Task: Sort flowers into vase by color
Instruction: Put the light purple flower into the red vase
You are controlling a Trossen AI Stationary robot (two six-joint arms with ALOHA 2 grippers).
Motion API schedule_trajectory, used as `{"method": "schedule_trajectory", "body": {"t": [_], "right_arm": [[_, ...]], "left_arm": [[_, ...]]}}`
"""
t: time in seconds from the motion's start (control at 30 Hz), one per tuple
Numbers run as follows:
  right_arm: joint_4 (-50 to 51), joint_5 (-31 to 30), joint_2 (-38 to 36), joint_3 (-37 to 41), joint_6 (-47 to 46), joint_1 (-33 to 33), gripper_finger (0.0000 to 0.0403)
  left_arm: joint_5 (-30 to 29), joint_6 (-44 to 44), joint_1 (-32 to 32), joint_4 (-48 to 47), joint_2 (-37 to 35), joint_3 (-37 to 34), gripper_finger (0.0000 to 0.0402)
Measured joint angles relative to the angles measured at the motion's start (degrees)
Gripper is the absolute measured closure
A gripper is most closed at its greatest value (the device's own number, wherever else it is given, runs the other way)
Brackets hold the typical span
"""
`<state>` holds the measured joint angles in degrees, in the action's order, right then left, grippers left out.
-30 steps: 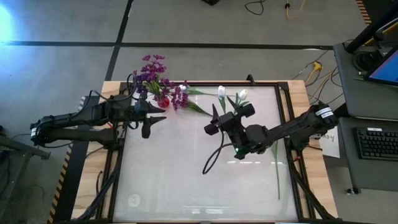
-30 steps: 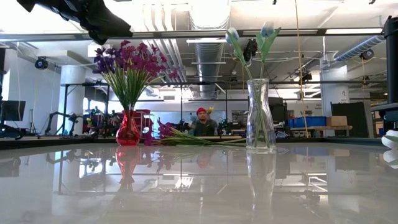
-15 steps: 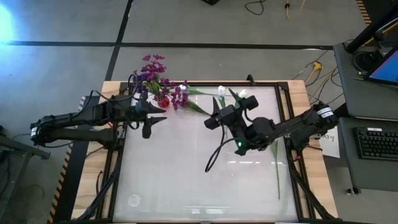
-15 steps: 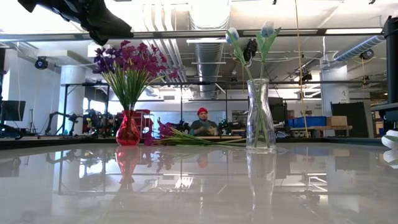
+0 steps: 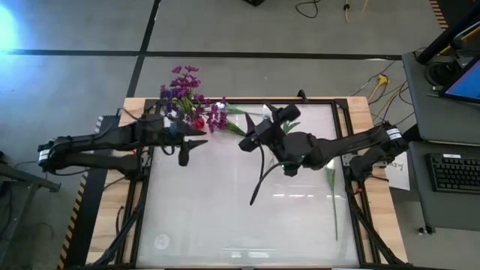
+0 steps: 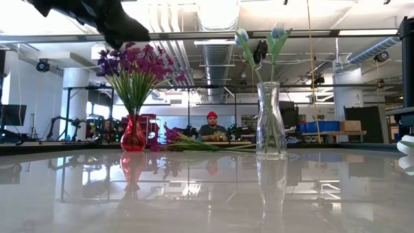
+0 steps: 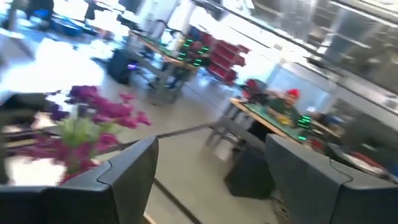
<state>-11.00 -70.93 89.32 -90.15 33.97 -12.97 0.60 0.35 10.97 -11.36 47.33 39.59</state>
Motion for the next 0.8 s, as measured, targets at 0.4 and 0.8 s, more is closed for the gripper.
{"method": "schedule_trajectory", "body": {"t": [0.4,0.8], "right_arm": [[42.1,29.0,0.0,-18.5,-29.5,5.6,0.0125],[53.0,54.8,0.8,-26.7,-34.5,27.6,0.0129]], "left_arm": [[0.0,4.1,-1.6,2.5,10.3,0.0,0.0279],[0.0,2.1,-1.7,-6.2,7.6,7.3,0.0279]]}}
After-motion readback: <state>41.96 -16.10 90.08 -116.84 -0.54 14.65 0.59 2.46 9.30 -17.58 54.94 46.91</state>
